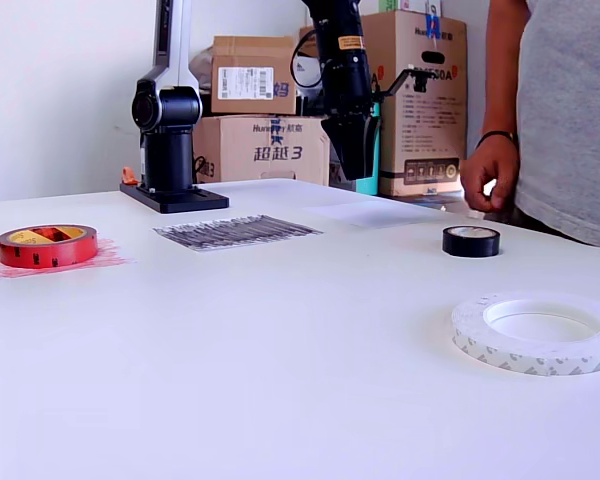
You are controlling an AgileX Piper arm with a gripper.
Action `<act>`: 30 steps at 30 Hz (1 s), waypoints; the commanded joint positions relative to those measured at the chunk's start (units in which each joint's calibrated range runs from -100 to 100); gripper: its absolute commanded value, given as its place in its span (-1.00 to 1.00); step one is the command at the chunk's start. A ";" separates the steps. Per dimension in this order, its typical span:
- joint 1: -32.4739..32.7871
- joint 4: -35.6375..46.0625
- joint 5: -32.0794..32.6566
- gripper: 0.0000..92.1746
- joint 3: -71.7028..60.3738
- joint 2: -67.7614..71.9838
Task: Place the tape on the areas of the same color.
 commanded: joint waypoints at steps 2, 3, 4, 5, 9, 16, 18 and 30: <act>-2.82 0.55 -0.27 -0.01 0.10 -0.56; -3.30 0.55 -0.27 -0.01 0.01 -0.56; -3.69 0.55 -0.27 -0.01 -0.26 -0.47; -4.09 0.55 0.06 -0.01 -0.99 -0.28; -4.96 0.55 0.30 -0.01 -5.35 0.00; -5.51 1.40 6.04 -0.01 -16.26 4.12; -5.67 1.48 8.25 -0.01 -18.98 5.71; -8.19 1.48 16.19 -0.01 -27.52 15.81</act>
